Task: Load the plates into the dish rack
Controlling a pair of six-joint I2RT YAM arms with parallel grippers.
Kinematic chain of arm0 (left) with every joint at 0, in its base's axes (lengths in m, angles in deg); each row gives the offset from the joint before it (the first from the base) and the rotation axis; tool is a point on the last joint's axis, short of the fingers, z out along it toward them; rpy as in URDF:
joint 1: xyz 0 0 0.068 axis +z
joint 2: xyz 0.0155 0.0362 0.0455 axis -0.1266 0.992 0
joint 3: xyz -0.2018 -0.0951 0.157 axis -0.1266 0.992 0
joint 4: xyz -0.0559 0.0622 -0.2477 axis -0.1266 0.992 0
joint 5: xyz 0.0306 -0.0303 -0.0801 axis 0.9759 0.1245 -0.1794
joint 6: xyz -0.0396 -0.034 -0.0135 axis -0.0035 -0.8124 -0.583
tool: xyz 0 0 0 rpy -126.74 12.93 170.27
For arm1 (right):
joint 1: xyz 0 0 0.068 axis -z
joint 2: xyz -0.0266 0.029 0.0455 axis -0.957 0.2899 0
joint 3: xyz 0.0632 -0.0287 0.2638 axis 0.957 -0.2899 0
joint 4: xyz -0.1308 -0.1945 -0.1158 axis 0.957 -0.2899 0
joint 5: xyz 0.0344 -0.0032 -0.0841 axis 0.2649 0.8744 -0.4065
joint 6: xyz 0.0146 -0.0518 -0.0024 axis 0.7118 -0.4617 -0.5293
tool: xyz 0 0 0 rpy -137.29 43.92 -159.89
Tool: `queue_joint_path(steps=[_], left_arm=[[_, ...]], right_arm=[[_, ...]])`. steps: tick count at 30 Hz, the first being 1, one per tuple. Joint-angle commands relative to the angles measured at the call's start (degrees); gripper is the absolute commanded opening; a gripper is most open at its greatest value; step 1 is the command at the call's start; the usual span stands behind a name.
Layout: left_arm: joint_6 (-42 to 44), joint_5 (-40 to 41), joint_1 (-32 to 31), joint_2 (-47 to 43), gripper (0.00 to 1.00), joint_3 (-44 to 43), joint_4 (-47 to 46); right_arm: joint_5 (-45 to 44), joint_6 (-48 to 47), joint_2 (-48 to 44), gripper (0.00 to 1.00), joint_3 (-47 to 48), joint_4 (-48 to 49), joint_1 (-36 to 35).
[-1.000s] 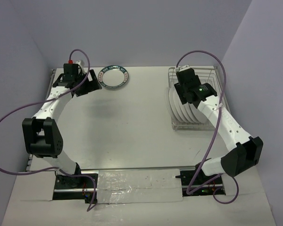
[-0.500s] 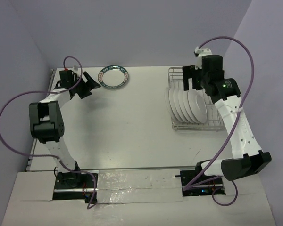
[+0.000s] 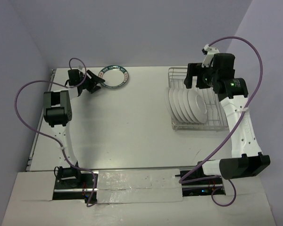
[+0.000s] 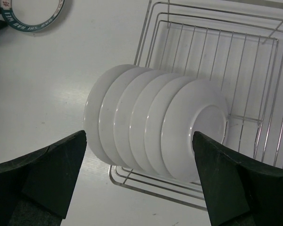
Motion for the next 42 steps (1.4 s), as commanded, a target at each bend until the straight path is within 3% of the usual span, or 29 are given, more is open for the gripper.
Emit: queue_joint_path(steps=[1,5,17,19,25,30,37,42], left_arm=[[-4.48,-0.23,-0.33,3.60,0.72,-5.78,-5.88],[-7.47,0.74,-0.50,8.43,0.65,-9.84,-5.00],[-6.95,5.13,-2.26,10.99,0.43,-13.89,-0.96],[-6.51,5.84,-2.26,10.91,0.36,-14.42,0.62],[-4.66,6.98,-2.17,8.36,0.01,-13.28,2.47],[-5.37,0.76,-1.65,3.71,0.00,-10.39,-0.69],[0.16,-10.84,-1.47,-13.84,0.00,-2.74,-3.60],[9.63,-13.84,-2.35,-24.66,0.00,1.83,4.55]], right_arm=[[2.24,1.77,-1.46,1.00,1.55,0.96,1.20],[1.89,1.94,-0.15,1.00,2.69,0.35,1.90],[2.41,2.03,1.71,1.00,3.57,0.25,2.25],[2.41,2.12,1.79,1.00,3.57,0.34,2.25],[3.55,2.21,1.44,1.00,3.40,0.61,2.25],[6.62,2.38,1.09,1.00,3.92,0.70,2.25],[11.72,2.82,-0.14,1.00,5.77,0.08,2.08],[16.91,3.17,-0.67,1.00,7.00,-0.10,1.90]])
